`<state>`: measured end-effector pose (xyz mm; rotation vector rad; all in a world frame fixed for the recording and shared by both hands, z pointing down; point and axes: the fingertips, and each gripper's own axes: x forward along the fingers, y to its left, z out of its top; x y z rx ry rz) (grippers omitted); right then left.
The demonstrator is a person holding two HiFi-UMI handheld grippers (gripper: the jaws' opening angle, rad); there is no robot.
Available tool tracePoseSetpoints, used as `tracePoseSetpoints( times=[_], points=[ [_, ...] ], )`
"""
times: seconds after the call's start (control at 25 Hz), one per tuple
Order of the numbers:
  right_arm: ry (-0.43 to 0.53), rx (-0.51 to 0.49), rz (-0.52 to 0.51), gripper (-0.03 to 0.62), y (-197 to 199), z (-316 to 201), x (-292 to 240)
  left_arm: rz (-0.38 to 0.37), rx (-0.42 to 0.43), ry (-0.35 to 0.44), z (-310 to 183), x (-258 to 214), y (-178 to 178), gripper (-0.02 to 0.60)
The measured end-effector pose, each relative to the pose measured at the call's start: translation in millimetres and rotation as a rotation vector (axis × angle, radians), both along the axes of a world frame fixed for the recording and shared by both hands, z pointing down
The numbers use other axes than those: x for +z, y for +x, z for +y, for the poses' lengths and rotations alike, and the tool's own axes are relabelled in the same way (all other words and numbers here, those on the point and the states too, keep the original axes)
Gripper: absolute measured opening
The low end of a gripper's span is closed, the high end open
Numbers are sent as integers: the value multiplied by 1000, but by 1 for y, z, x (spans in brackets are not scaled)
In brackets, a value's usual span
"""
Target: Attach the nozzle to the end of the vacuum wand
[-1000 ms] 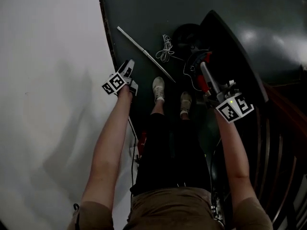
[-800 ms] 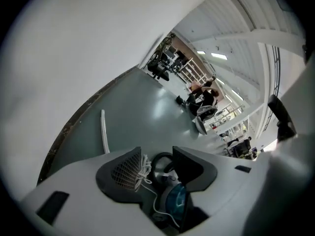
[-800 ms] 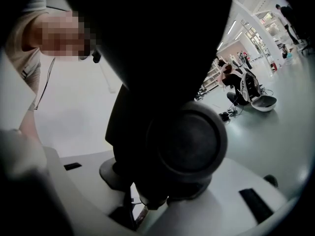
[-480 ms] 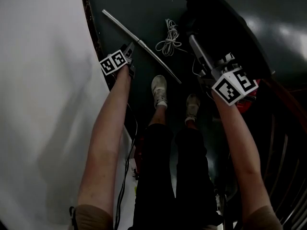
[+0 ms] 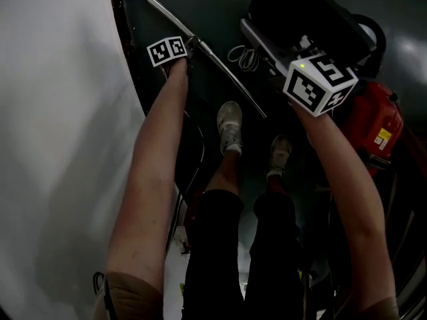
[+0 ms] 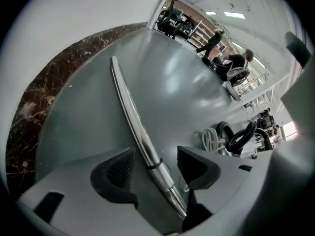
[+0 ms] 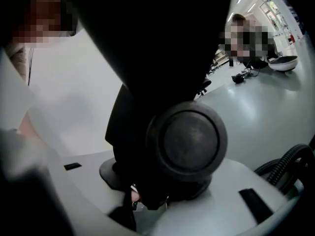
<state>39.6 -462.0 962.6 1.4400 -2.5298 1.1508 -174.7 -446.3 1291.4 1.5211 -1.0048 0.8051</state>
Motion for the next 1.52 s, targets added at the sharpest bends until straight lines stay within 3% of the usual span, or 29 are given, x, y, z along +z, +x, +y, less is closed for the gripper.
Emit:
tracePoseSetpoints(
  times=[0.24,0.36,0.44,0.56,0.64,0.8,0.92,1.08,1.28,1.52],
  points=[
    [-10,-76,18,163,-29,11,35,-30,12,-50,-7,54,15,255],
    [-52,-72,-3,163,-32,31,39,-95,19,-85,-6,72,7,250],
    [-78,-89,-5,163,-34,46,38,-96,-56,-85,-4,72,-3,228],
    [-77,-111,30,163,-27,58,25,11,-234,-138,6,60,0,152],
    [-72,-93,38,163,-20,59,2,41,-270,-98,6,28,4,150],
    [-55,-66,57,163,-3,62,-81,80,-274,81,6,-79,22,143],
    [-31,-51,92,163,10,71,-147,76,-242,194,30,-160,43,141],
    [85,-44,122,163,26,76,-257,28,-202,329,72,-272,71,138],
    [253,-8,91,163,49,93,-410,80,-99,388,149,-373,131,137],
    [328,-18,64,163,35,137,-501,109,21,400,205,-417,154,137]
  ],
)
